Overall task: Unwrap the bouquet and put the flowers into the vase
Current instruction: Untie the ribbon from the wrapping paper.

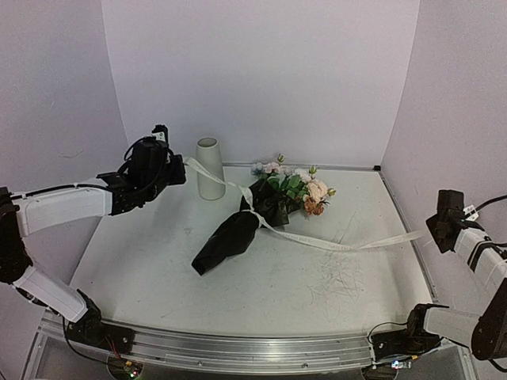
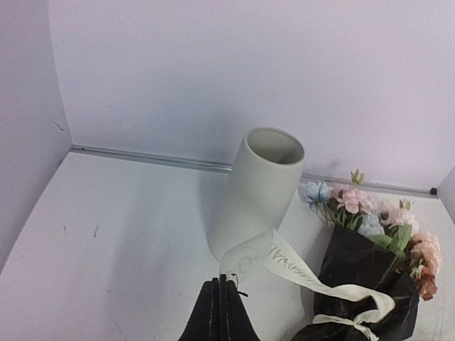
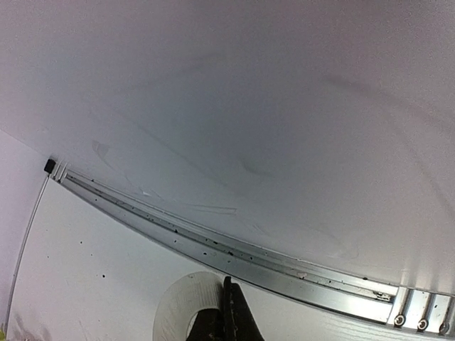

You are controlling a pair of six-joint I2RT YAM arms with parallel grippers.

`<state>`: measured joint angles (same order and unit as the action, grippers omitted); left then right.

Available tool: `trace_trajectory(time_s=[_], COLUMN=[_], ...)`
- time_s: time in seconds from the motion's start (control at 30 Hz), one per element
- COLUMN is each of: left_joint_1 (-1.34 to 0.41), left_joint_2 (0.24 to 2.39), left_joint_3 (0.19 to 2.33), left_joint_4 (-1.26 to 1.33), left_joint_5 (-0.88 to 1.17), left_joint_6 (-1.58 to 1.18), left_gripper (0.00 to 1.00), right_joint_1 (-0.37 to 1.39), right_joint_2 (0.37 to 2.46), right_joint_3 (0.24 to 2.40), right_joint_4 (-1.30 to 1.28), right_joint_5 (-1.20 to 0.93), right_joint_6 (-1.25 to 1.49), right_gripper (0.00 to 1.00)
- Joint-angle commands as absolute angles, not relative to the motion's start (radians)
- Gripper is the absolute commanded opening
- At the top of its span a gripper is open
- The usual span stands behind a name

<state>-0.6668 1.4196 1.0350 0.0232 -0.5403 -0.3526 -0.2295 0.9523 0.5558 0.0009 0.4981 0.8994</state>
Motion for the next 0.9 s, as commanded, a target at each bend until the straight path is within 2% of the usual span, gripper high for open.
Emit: trace_trajectory(time_s=[0.0, 0.1, 0.17, 0.2, 0.23, 0.27, 0.3, 0.33, 0.37, 0.47, 0.6, 0.67, 0.87], left_joint_1=[-0.661, -0.661, -0.661, -0.661, -0.661, -0.661, -0.661, -0.661, -0.661, -0.661, -0.661, -0.661, -0.662], left_joint_2=[1.336, 1.329, 1.327, 1.325, 1.323, 1.319, 1.315, 1.311, 1.308, 1.298, 1.334, 1.368, 1.455], left_joint_3=[1.012, 1.006, 0.995, 0.987, 0.978, 0.968, 0.960, 0.954, 0.953, 0.951, 0.975, 0.996, 1.023], left_joint_4=[0.099, 0.098, 0.095, 0.093, 0.091, 0.085, 0.080, 0.071, 0.060, 0.054, 0.066, 0.051, 0.006], left_joint_5=[-0.733, -0.800, -0.894, -0.948, -1.002, -1.055, -1.114, -1.145, -1.147, -0.997, -0.496, -0.309, -0.024], left_joint_6=[-0.283, -0.254, -0.267, -0.289, -0.314, -0.342, -0.368, -0.391, -0.408, -0.386, -0.288, -0.262, -0.244], left_gripper=[0.01, 0.03, 0.07, 0.14, 0.23, 0.43, 0.71, 0.89, 0.96, 0.99, 0.99, 0.98, 0.99], right_joint_1=[-0.238, -0.237, -0.237, -0.237, -0.237, -0.238, -0.238, -0.237, -0.237, -0.237, -0.236, -0.235, -0.206], right_joint_2=[0.990, 0.997, 0.994, 0.992, 0.988, 0.987, 0.987, 0.989, 0.994, 1.026, 1.098, 1.127, 1.183], right_joint_3=[0.583, 0.586, 0.586, 0.585, 0.583, 0.583, 0.583, 0.583, 0.583, 0.595, 0.616, 0.617, 0.600], right_joint_4=[0.021, 0.039, 0.055, 0.066, 0.081, 0.095, 0.109, 0.129, 0.151, 0.198, 0.248, 0.274, 0.331], right_joint_5=[0.436, 0.390, 0.361, 0.343, 0.325, 0.296, 0.272, 0.244, 0.198, 0.034, -0.178, -0.272, -0.377], right_joint_6=[0.842, 0.807, 0.775, 0.756, 0.736, 0.716, 0.697, 0.669, 0.638, 0.567, 0.505, 0.493, 0.494], right_gripper=[0.03, 0.12, 0.33, 0.46, 0.58, 0.66, 0.71, 0.74, 0.77, 0.81, 0.88, 0.91, 0.94])
